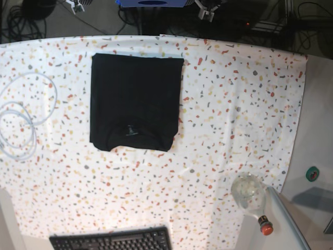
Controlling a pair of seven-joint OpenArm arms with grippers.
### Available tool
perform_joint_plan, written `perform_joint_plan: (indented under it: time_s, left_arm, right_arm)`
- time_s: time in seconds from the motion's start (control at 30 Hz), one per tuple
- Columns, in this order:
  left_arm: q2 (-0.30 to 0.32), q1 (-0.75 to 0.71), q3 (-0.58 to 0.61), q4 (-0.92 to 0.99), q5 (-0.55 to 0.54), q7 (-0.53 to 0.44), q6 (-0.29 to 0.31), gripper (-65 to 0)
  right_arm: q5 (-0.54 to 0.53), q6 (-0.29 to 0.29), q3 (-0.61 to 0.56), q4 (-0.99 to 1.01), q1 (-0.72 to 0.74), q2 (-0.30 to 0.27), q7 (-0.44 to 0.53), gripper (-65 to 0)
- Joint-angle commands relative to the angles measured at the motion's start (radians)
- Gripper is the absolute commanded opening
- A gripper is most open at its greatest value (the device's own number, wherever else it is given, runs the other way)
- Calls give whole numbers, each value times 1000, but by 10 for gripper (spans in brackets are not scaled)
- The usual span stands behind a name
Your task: Layout the t-shirt on the table in an organized manner, then fold the t-shirt properly
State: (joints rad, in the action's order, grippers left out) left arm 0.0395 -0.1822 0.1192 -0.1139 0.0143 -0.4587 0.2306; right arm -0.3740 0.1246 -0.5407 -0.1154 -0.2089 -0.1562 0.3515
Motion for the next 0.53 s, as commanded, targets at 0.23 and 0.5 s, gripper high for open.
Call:
perform_joint_plan:
  time_s: [0.23,0.5]
  left_arm:
    - [0,-53,1,23,0,-7,-3,-650]
    - [-3,-70,0,27,0,-2,-3,-650]
  right_arm:
    - [-1,-1,3,4,33,14,4,-650]
    - [0,-1,-5,4,38,17,4,-650]
